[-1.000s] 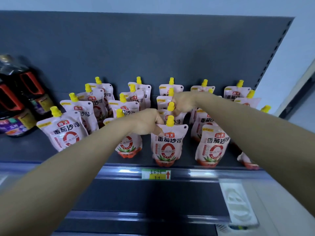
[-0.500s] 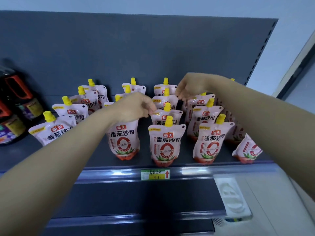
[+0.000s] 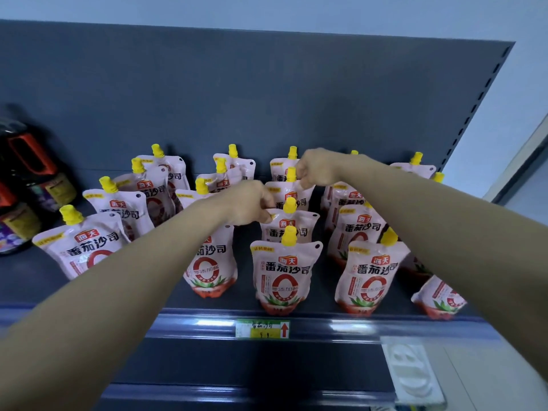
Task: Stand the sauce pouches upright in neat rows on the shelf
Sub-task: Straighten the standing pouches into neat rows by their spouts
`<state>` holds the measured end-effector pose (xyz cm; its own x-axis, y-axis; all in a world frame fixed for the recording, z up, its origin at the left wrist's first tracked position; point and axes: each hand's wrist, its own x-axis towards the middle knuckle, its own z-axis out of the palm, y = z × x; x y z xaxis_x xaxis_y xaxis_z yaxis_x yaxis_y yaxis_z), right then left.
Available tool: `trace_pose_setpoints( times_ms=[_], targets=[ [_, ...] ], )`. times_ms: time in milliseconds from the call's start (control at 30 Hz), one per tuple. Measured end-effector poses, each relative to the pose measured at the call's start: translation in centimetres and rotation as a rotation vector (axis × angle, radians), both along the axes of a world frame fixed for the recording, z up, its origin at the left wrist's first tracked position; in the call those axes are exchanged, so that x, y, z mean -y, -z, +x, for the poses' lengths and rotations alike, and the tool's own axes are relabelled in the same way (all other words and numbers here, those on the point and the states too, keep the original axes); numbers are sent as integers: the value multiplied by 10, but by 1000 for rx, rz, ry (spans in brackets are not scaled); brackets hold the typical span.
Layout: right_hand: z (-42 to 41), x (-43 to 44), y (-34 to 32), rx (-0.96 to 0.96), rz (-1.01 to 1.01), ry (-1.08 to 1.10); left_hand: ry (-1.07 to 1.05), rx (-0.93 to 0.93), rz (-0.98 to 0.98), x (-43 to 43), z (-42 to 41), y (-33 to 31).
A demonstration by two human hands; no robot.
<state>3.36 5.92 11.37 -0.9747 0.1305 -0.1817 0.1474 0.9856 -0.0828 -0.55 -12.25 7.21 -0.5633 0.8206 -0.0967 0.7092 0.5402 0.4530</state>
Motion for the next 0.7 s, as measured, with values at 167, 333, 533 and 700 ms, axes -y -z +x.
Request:
trace_pose_setpoints(
  times_ms=[167, 333, 533, 700],
  targets=[
    [-5, 1, 3, 46, 13, 14, -20, 30, -22, -1, 0, 2],
    [-11, -2, 7, 15, -43, 54, -28, 62, -18, -3, -1, 2],
    [-11, -2, 10, 16, -84, 19, -31, 51, -39, -5, -2, 4],
    [-9, -3, 14, 2, -102, 28, -37, 59, -34, -4, 0, 4]
  ],
)
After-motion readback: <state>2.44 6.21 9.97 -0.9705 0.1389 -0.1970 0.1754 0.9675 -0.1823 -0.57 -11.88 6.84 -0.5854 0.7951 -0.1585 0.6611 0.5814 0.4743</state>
